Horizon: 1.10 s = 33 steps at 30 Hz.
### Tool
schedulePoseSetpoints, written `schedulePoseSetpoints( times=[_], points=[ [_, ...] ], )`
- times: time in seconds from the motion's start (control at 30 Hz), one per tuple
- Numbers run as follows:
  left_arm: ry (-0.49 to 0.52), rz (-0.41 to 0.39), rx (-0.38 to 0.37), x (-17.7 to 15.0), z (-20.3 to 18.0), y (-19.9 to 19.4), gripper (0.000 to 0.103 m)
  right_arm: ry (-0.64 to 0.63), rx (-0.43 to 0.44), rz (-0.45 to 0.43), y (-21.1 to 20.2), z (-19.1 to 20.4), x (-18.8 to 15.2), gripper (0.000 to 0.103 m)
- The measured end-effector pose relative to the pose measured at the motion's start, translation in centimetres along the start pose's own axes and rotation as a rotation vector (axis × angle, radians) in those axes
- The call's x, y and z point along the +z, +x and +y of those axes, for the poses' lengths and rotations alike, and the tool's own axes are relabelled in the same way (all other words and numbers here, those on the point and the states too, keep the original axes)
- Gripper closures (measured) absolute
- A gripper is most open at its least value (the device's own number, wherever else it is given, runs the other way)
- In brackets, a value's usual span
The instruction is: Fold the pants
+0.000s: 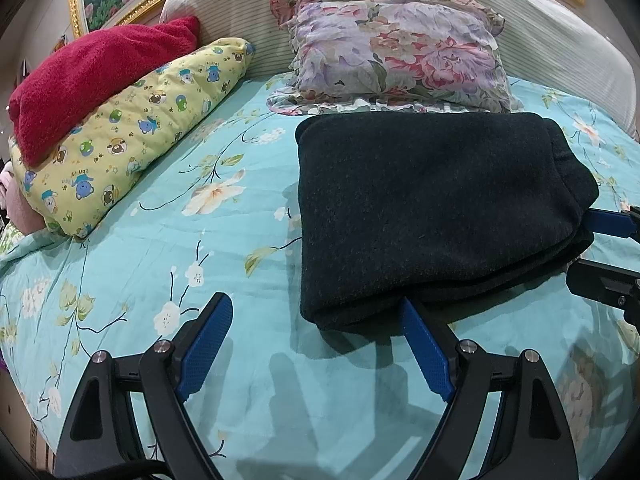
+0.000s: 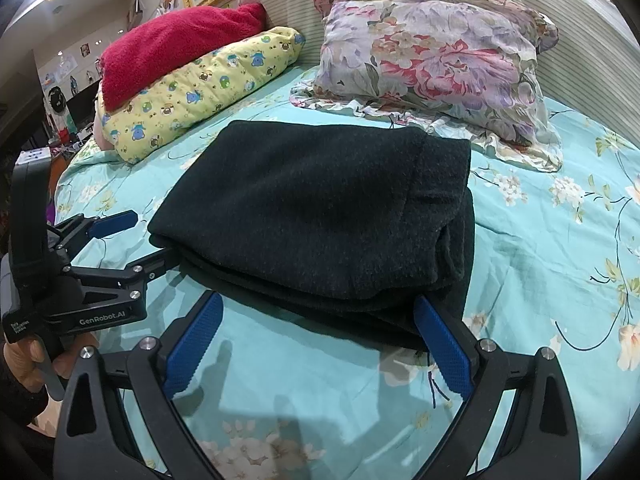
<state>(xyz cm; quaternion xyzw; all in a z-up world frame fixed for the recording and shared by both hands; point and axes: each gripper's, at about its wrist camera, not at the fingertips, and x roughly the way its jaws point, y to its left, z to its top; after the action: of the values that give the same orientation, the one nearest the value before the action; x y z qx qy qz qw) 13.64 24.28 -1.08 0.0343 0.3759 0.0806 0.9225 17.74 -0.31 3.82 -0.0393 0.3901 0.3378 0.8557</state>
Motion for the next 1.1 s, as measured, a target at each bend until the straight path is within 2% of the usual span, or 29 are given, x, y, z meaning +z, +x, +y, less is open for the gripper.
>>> schedulePoseSetpoints(
  times=[1.1],
  points=[
    [-0.019, -0.021, 0.001, 1.2, -0.1, 0.2, 0.017, 0.015, 0.004, -0.024, -0.2, -0.4, 0.4, 0.006]
  ],
)
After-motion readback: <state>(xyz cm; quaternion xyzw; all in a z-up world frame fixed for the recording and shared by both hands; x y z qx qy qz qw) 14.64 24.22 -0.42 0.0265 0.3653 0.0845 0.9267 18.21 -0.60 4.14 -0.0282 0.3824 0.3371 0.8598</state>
